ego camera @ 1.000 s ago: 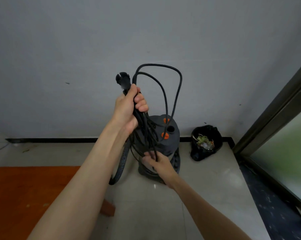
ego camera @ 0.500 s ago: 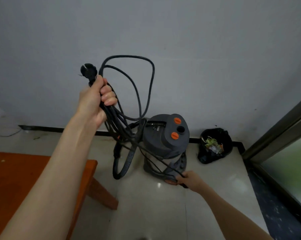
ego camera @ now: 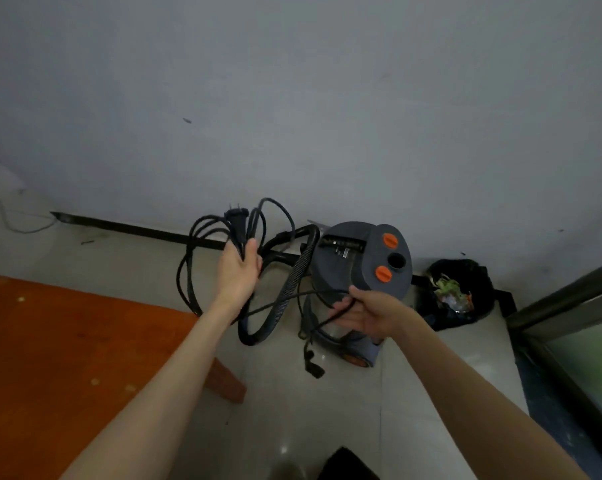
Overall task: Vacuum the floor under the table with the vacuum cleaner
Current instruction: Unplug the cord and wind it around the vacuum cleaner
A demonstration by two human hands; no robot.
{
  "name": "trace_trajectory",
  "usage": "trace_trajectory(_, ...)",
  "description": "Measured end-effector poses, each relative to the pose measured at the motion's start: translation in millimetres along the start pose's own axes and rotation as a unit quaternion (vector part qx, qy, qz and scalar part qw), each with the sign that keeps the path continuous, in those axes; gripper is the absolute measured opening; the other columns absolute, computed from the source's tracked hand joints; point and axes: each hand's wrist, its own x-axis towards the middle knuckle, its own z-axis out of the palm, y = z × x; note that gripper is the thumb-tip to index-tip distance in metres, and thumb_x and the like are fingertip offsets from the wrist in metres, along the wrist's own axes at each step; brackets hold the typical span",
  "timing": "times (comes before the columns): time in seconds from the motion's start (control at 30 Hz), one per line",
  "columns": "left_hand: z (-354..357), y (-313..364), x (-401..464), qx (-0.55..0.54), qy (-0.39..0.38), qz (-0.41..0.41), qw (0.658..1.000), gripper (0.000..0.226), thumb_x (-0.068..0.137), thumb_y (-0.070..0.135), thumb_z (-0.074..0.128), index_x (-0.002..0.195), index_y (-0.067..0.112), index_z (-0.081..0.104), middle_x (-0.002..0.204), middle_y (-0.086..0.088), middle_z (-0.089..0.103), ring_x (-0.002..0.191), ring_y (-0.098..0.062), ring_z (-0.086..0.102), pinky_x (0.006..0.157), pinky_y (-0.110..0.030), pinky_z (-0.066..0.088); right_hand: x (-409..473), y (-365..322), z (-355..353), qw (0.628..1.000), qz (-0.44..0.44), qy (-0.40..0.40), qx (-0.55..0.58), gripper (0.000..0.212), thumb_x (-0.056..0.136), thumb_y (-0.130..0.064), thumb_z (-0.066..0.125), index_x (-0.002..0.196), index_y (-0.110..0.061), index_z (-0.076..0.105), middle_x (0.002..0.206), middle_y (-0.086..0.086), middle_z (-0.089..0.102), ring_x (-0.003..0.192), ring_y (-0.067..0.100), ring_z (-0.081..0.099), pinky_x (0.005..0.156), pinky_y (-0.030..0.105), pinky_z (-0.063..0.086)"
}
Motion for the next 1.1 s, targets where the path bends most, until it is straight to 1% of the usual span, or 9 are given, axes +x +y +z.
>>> trace_trajectory(0.17, 30, -30, 19, 0.044, -0.081, -0.003, 0.996, 0.016, 0.101, 0.022, 0.037, 0.091, 0.021, 0.05, 0.075, -0.001, 0.065, 0.071, -0.014, 0.064, 0.066, -0.024, 0.053, 21, -39, 37, 0.992, 0.019, -0.049, 0.112, 0.029, 0.103, -0.013, 0.036, 0.098, 0.009, 0.054, 0.081, 0.022, 0.069, 0.079, 0.032, 0.064, 0.078, 0.041, 0.054)
trace_trajectory(0.27, 47, -40, 40, 0.056, -0.128, 0.007, 0.99, 0.024, 0.101, 0.022, 0.039, 0.091, 0.014, 0.06, 0.076, 0.008, 0.068, 0.075, -0.001, 0.065, 0.08, -0.017, 0.051, 40, -73, 53, 0.982, 0.021, -0.076, 0.17, 0.036, 0.104, -0.013, 0.035, 0.089, 0.012, 0.057, 0.087, 0.023, 0.069, 0.089, 0.032, 0.067, 0.069, 0.033, 0.057)
trace_trajectory(0.37, 58, -41, 64, 0.046, -0.173, -0.006, 0.984, 0.033, 0.1, 0.023, 0.038, 0.08, 0.01, 0.061, 0.071, 0.004, 0.066, 0.068, -0.002, 0.064, 0.077, -0.016, 0.049, 63, -111, 60, 0.972, 0.024, -0.091, 0.214, 0.043, 0.105, -0.015, 0.03, 0.094, 0.018, 0.055, 0.118, 0.025, 0.059, 0.125, 0.034, 0.05, 0.106, 0.034, 0.035)
trace_trajectory(0.43, 63, -39, 83, 0.02, -0.191, -0.043, 0.98, 0.03, 0.099, 0.025, 0.04, 0.084, 0.005, 0.057, 0.07, 0.0, 0.063, 0.068, -0.008, 0.063, 0.074, -0.018, 0.05, 78, -134, 63, 0.968, 0.043, -0.102, 0.226, 0.044, 0.106, -0.015, 0.027, 0.111, 0.022, 0.05, 0.136, 0.028, 0.048, 0.132, 0.036, 0.042, 0.112, 0.038, 0.024)
trace_trajectory(0.57, 76, -33, 122, -0.047, -0.209, -0.117, 0.97, 0.017, 0.097, 0.018, 0.046, 0.086, 0.007, 0.051, 0.066, -0.002, 0.054, 0.066, -0.013, 0.058, 0.067, -0.02, 0.05, 107, -172, 66, 0.972, 0.025, -0.108, 0.208, 0.046, 0.106, -0.014, 0.026, 0.094, 0.02, 0.054, 0.108, 0.029, 0.065, 0.124, 0.036, 0.052, 0.099, 0.033, 0.044)
trace_trajectory(0.67, 86, -30, 147, -0.091, -0.18, -0.138, 0.97, 0.023, 0.098, 0.015, 0.045, 0.076, 0.007, 0.048, 0.064, -0.005, 0.045, 0.063, -0.017, 0.049, 0.064, -0.019, 0.048, 128, -179, 60, 0.992, -0.043, -0.041, 0.108, 0.032, 0.104, -0.017, 0.036, 0.094, 0.003, 0.058, 0.071, 0.018, 0.071, 0.072, 0.026, 0.072, 0.059, 0.029, 0.059)
trace_trajectory(0.73, 88, -27, 161, -0.143, -0.158, -0.157, 0.964, 0.025, 0.099, 0.013, 0.042, 0.075, 0.007, 0.045, 0.064, -0.005, 0.041, 0.061, -0.016, 0.044, 0.063, -0.024, 0.045, 136, -159, 50, 0.983, -0.12, 0.023, -0.14, 0.026, 0.102, -0.026, 0.044, 0.087, -0.01, 0.059, 0.071, 0.003, 0.07, 0.069, 0.018, 0.068, 0.063, 0.028, 0.057)
trace_trajectory(0.83, 89, -23, 177, -0.202, -0.143, -0.185, 0.951, 0.02, 0.099, 0.014, 0.041, 0.08, 0.01, 0.042, 0.063, 0.0, 0.04, 0.058, -0.011, 0.041, 0.065, -0.027, 0.041, 137, -128, 42, 0.91, -0.145, -0.063, -0.383, 0.016, 0.098, -0.036, 0.048, 0.105, -0.024, 0.057, 0.094, -0.01, 0.058, 0.098, 0.015, 0.058, 0.088, 0.032, 0.05)
trace_trajectory(1.1, 81, -16, 190, -0.248, -0.143, -0.191, 0.939, 0.02, 0.099, 0.011, 0.039, 0.08, 0.01, 0.043, 0.064, 0.0, 0.041, 0.06, -0.013, 0.039, 0.068, -0.032, 0.037, 154, -125, 75, 0.96, 0.004, -0.137, -0.243, 0.028, 0.095, -0.04, 0.054, 0.094, -0.014, 0.064, 0.084, -0.001, 0.059, 0.075, 0.012, 0.051, 0.065, 0.022, 0.039)
